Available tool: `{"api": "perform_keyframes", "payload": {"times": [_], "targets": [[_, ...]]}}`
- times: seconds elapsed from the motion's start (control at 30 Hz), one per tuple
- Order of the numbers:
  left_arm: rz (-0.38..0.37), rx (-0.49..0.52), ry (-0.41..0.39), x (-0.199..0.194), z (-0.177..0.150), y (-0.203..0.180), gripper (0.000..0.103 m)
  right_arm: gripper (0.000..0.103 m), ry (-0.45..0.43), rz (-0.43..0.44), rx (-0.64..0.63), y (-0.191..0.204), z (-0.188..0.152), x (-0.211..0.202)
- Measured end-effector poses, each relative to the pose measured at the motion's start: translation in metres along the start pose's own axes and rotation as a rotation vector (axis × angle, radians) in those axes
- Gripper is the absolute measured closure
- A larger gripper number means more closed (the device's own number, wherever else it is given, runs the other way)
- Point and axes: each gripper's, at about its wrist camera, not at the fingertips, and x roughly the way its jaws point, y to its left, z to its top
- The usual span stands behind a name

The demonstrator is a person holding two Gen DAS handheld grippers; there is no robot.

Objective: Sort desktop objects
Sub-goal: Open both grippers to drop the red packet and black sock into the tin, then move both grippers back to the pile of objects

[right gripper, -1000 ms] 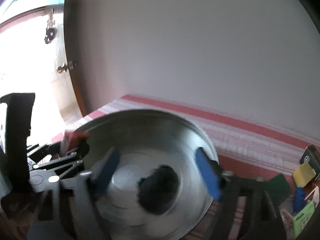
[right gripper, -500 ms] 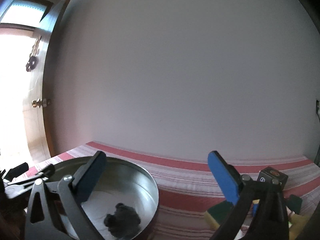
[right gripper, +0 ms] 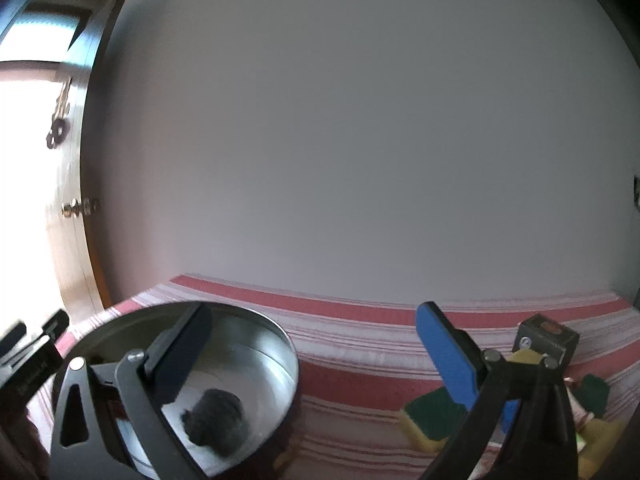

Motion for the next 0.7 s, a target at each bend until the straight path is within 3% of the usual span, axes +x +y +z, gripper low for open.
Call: {"api": "perform_keyframes", "payload": {"times": [0.33, 0.7], "targets": [[-0.17, 0.169, 0.048, -0.024, -0.016, -0.056, 0.018, 0.0, 0.059, -0.113, -0.121, -0.034, -0.022, -0.013], [-0.44, 0.412, 0.086, -0.069, -0.041, -0.142, 0.018, 0.001, 0.111, -0.204, -0.139, -0.109, -0.031, -0.027]]}}
